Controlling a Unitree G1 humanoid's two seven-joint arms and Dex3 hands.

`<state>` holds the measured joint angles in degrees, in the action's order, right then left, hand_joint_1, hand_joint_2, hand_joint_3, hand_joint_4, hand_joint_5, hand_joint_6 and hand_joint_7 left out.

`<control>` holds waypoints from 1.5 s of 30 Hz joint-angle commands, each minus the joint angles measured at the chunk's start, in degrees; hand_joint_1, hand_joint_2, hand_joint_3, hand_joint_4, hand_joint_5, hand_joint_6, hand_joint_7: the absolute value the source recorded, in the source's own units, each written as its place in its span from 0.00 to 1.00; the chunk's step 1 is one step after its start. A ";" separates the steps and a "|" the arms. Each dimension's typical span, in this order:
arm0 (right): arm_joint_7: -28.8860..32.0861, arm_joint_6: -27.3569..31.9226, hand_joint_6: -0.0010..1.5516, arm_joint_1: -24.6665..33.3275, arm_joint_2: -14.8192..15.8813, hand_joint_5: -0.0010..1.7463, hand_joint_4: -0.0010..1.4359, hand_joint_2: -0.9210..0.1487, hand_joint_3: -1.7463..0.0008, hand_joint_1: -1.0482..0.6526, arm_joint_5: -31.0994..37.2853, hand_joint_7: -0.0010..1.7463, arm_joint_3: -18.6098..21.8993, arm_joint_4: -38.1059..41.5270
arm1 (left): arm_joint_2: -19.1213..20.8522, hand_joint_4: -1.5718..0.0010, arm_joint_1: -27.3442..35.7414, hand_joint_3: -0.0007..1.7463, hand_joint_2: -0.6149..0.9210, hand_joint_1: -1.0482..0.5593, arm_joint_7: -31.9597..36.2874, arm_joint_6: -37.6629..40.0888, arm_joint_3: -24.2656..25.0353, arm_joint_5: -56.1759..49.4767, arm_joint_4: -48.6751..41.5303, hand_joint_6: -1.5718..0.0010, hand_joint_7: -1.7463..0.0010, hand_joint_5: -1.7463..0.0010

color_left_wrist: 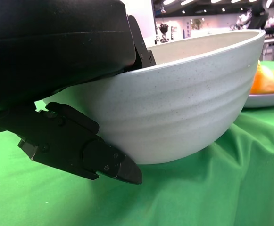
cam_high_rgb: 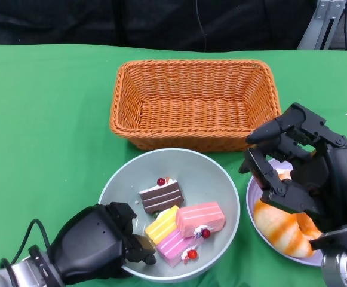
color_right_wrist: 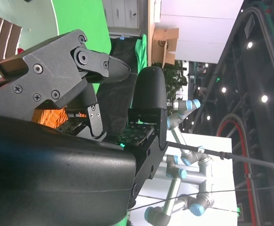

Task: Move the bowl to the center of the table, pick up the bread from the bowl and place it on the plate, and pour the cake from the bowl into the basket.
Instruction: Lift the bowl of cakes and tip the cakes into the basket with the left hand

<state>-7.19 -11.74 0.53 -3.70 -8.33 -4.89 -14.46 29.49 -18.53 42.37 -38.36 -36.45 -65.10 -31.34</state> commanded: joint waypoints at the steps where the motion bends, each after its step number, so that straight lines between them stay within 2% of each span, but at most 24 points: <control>1: 0.25 -0.53 0.45 0.16 -0.24 0.83 0.52 0.29 0.56 0.54 -0.33 0.68 0.27 0.07 | 0.40 0.57 -0.99 0.00 0.98 0.53 2.27 -0.55 -0.37 0.40 -1.95 0.50 0.33 0.05; 5: 0.20 -0.41 0.45 0.17 -0.18 0.83 0.52 0.29 0.56 0.53 -0.36 0.68 0.25 -0.04 | 0.22 0.58 -1.37 0.00 0.99 0.53 4.41 -1.27 -0.54 0.71 -3.11 0.53 0.25 0.01; 6: 0.18 -0.51 0.45 0.14 -0.19 0.83 0.52 0.29 0.56 0.53 -0.37 0.68 0.27 0.05 | 0.16 0.59 -1.49 0.01 0.99 0.55 5.25 -1.46 -0.62 0.64 -3.47 0.56 0.18 0.01; 8: 0.25 -0.41 0.45 0.16 -0.28 0.83 0.53 0.29 0.56 0.54 -0.44 0.68 0.26 0.00 | 0.10 0.59 -1.64 0.02 1.00 0.56 6.13 -1.63 -0.70 0.66 -3.98 0.60 0.12 0.00; 10: 0.35 -0.47 0.46 0.17 -0.40 0.83 0.53 0.29 0.55 0.54 -0.44 0.67 0.27 -0.06 | 0.13 0.59 -1.72 0.02 1.00 0.55 6.60 -1.64 -0.67 0.77 -4.32 0.59 0.14 0.02; 12: 0.46 -0.60 0.46 0.18 -0.49 0.83 0.53 0.30 0.56 0.54 -0.34 0.68 0.30 -0.06 | 0.28 0.58 -1.71 0.01 0.99 0.54 6.57 -1.58 -0.59 0.89 -4.35 0.54 0.23 0.05; 15: 0.60 -0.19 0.46 0.26 -0.45 0.83 0.53 0.29 0.57 0.53 -0.25 0.68 0.32 -0.32 | 0.58 0.57 -1.54 0.00 0.99 0.55 6.42 -1.69 -0.38 1.20 -4.04 0.52 0.26 0.05; 17: 0.48 -0.27 0.46 0.25 -0.22 0.83 0.53 0.27 0.58 0.53 -0.13 0.68 0.38 -0.20 | 0.86 0.56 -1.34 0.02 1.00 0.57 6.25 -2.30 -0.15 1.80 -3.89 0.56 0.16 0.05; 22: 0.34 -1.26 0.44 0.02 0.12 0.83 0.52 0.27 0.58 0.52 0.27 0.68 0.84 0.98 | 2.25 0.55 -0.89 0.03 1.00 0.61 7.28 -6.44 0.40 3.31 -2.99 0.62 0.02 0.00; 25: 0.29 -1.52 0.44 -0.03 0.15 0.83 0.52 0.27 0.59 0.52 0.28 0.67 0.88 1.21 | 2.53 0.55 -0.82 0.03 1.00 0.62 7.33 -7.51 0.63 3.63 -2.90 0.63 0.00 0.00; 28: 0.49 -1.15 0.45 -0.16 0.19 0.84 0.52 0.26 0.59 0.52 0.38 0.68 0.93 1.30 | 4.81 0.55 0.12 0.03 1.00 0.60 9.43 -9.48 1.83 3.45 -0.43 0.62 0.01 0.00; 31: 0.46 -1.11 0.44 0.00 0.16 0.85 0.52 0.30 0.53 0.53 0.46 0.69 0.73 1.32 | 6.53 0.55 1.60 0.03 0.98 0.58 10.73 -10.40 3.69 3.80 2.50 0.59 0.07 0.00; 34: 0.13 -0.98 0.44 0.34 0.18 0.88 0.53 0.33 0.47 0.54 0.15 0.72 0.54 1.49 | 7.65 0.56 3.25 0.03 0.99 0.59 10.70 -11.23 6.00 5.07 5.24 0.62 0.02 0.00; 36: 0.01 -1.02 0.44 0.52 0.08 0.88 0.53 0.33 0.46 0.54 0.00 0.72 0.47 1.66 | 7.97 0.56 3.62 0.03 0.99 0.60 11.16 -12.11 7.20 5.36 6.05 0.62 0.01 0.00; 41: -0.60 -1.37 0.45 0.87 0.37 0.93 0.55 0.40 0.34 0.57 0.44 0.78 -0.03 2.39 | 8.74 0.54 4.12 0.05 0.97 0.61 12.70 -13.89 10.50 5.84 7.97 0.61 0.01 0.00; 45: -0.58 -2.32 0.45 1.30 0.55 0.94 0.55 0.42 0.32 0.56 2.19 0.79 -0.54 3.37 | 9.42 0.54 4.60 0.05 0.97 0.61 12.31 -14.79 12.87 6.22 9.62 0.60 0.00 0.00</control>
<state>-7.78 -12.89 1.01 -3.54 -6.33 -5.41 -11.56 37.37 -14.53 53.27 -52.50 -25.03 -60.06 -22.96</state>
